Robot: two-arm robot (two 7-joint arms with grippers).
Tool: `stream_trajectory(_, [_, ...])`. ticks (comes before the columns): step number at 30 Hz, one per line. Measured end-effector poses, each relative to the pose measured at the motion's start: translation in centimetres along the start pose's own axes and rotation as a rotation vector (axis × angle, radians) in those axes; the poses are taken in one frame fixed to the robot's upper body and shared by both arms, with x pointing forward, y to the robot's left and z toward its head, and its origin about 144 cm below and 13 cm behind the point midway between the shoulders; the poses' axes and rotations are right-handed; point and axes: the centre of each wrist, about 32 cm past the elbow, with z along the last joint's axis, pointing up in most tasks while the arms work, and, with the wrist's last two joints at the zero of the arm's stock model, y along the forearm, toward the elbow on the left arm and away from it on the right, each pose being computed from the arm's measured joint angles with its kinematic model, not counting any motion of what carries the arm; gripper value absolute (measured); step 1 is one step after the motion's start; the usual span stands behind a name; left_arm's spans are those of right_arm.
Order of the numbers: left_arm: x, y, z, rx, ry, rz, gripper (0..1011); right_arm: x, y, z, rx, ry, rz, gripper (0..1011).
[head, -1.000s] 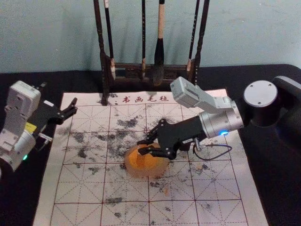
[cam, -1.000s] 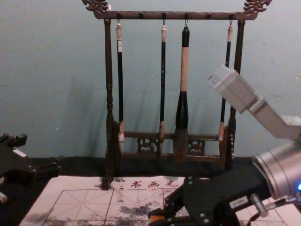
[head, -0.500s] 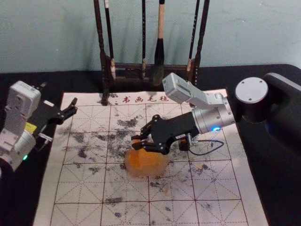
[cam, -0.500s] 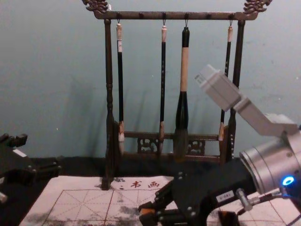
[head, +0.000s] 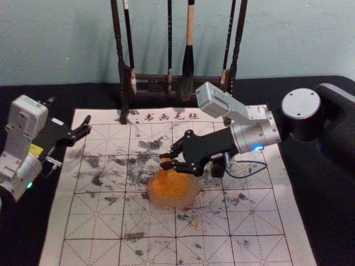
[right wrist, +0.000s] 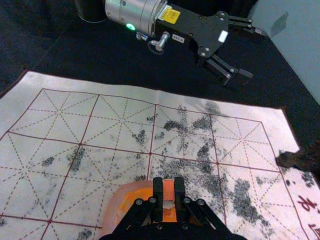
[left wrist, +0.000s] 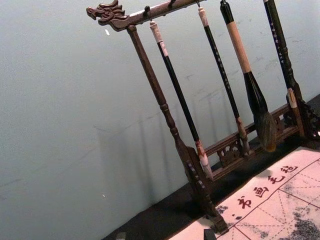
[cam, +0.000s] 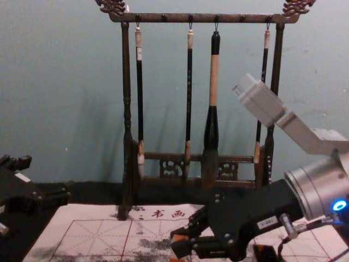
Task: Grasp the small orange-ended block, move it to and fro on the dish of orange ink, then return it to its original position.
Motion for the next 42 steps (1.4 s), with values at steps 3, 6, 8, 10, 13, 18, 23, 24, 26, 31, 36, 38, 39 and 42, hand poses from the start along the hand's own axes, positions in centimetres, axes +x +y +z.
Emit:
stream_trajectory(3, [0.0, 0.0, 0.0, 0.000, 0.000, 0.000, 1001, -0.1, -0.3, -0.1, -0.003, 0.001, -0.006, 129])
stream_trajectory(6, [0.0, 0.0, 0.0, 0.000, 0.000, 0.000, 1001, -0.1, -0.6, -0.2, -0.007, 0.002, -0.014, 129])
stream_trajectory(8, [0.0, 0.0, 0.0, 0.000, 0.000, 0.000, 1001, -0.1, -0.7, -0.3, -0.009, 0.003, -0.017, 129])
stream_trajectory(10, [0.0, 0.0, 0.0, 0.000, 0.000, 0.000, 1001, -0.2, -0.8, -0.4, -0.010, 0.006, -0.022, 129])
stream_trajectory(13, [0.0, 0.0, 0.0, 0.000, 0.000, 0.000, 1001, -0.2, -1.1, -0.5, -0.011, 0.008, -0.028, 130])
stream_trajectory(18, [0.0, 0.0, 0.0, 0.000, 0.000, 0.000, 1001, -0.3, -1.4, -0.6, -0.014, 0.011, -0.036, 129])
stream_trajectory(23, [0.0, 0.0, 0.0, 0.000, 0.000, 0.000, 1001, -0.3, -1.7, -0.8, -0.018, 0.013, -0.041, 130])
stream_trajectory(24, [0.0, 0.0, 0.0, 0.000, 0.000, 0.000, 1001, -0.3, -1.7, -0.8, -0.019, 0.014, -0.042, 129])
stream_trajectory(26, [0.0, 0.0, 0.0, 0.000, 0.000, 0.000, 1001, -0.4, -1.8, -0.8, -0.020, 0.014, -0.045, 130])
stream_trajectory(31, [0.0, 0.0, 0.0, 0.000, 0.000, 0.000, 1001, -0.4, -1.9, -0.8, -0.019, 0.013, -0.048, 129])
stream_trajectory(36, [0.0, 0.0, 0.0, 0.000, 0.000, 0.000, 1001, -0.4, -1.9, -0.7, -0.019, 0.012, -0.049, 129])
stream_trajectory(38, [0.0, 0.0, 0.0, 0.000, 0.000, 0.000, 1001, -0.4, -1.9, -0.6, -0.019, 0.011, -0.050, 130])
stream_trajectory(39, [0.0, 0.0, 0.0, 0.000, 0.000, 0.000, 1001, -0.4, -1.9, -0.6, -0.019, 0.011, -0.050, 129])
stream_trajectory(42, [0.0, 0.0, 0.0, 0.000, 0.000, 0.000, 1001, -0.4, -1.9, -0.6, -0.019, 0.010, -0.051, 129])
